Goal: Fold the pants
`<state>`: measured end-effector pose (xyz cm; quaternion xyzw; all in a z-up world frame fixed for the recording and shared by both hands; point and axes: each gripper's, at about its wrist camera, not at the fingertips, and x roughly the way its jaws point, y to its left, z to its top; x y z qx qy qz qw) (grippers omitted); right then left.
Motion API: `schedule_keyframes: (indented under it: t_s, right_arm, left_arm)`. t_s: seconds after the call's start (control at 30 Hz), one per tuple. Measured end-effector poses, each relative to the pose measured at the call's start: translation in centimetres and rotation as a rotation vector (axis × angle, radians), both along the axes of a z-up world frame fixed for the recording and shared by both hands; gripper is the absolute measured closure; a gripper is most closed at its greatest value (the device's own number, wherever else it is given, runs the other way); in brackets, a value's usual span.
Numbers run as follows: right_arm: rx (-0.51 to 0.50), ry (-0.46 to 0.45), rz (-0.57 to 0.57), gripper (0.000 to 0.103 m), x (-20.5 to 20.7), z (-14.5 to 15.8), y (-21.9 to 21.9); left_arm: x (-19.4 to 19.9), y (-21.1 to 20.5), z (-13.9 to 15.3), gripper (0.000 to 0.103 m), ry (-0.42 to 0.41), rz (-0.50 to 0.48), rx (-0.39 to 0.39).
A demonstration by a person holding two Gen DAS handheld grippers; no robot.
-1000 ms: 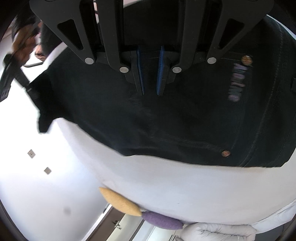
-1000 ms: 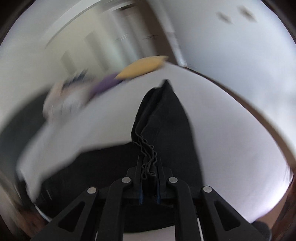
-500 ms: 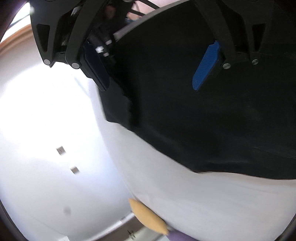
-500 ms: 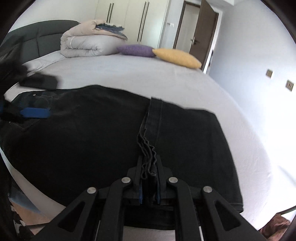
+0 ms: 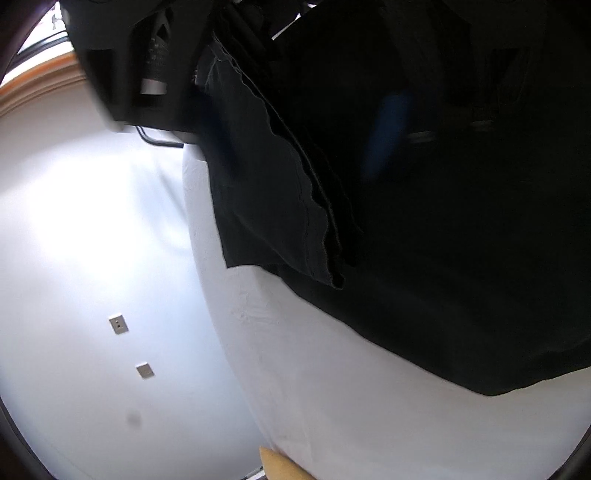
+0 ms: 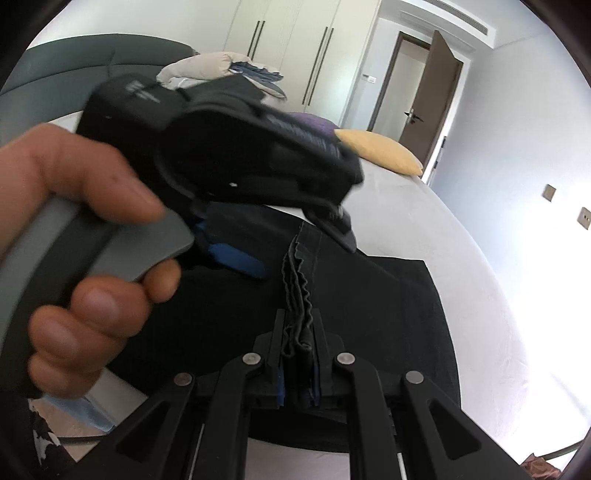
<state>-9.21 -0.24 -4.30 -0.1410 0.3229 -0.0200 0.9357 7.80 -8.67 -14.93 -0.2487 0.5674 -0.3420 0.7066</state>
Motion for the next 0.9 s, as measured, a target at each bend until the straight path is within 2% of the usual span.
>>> schedule_keyframes:
  t_s: [0.03, 0.07, 0.1, 0.2, 0.5, 0.63, 0.9]
  right_arm:
    - [-0.002, 0.002, 0.01, 0.092, -0.1, 0.0, 0.4]
    - [-0.004, 0.004, 0.015, 0.092, -0.1, 0.1, 0.6]
    - [-0.01, 0.006, 0.026, 0.091, -0.2, 0.2, 1.1]
    - [-0.031, 0.01, 0.061, 0.091, -1.0, 0.1, 1.9]
    - [-0.096, -0.003, 0.197, 0.091, -1.4, 1.1, 5.3]
    - [-0.113, 0.009, 0.261, 0.091, -1.7, 0.7, 6.9]
    - [-0.128, 0.072, 0.318, 0.091, -0.9, -1.4, 6.3]
  left_arm:
    - [0.2, 0.3, -0.1, 0.078, 0.005, -0.004, 0.009]
    - [0.1, 0.7, 0.0, 0.078, -0.006, -0.003, 0.017]
    - [0.1, 1.0, 0.2, 0.086, -0.021, -0.001, 0.022]
    - [0.7, 2.0, 0.6, 0.092, -0.05, -0.002, 0.032]
    - [2.5, 6.2, 3.9, 0.094, -0.169, -0.025, 0.124]
    - [4.0, 8.3, 3.9, 0.094, -0.164, 0.003, 0.145]
    - [6.3, 12.9, 2.0, 0.094, -0.125, 0.057, 0.149]
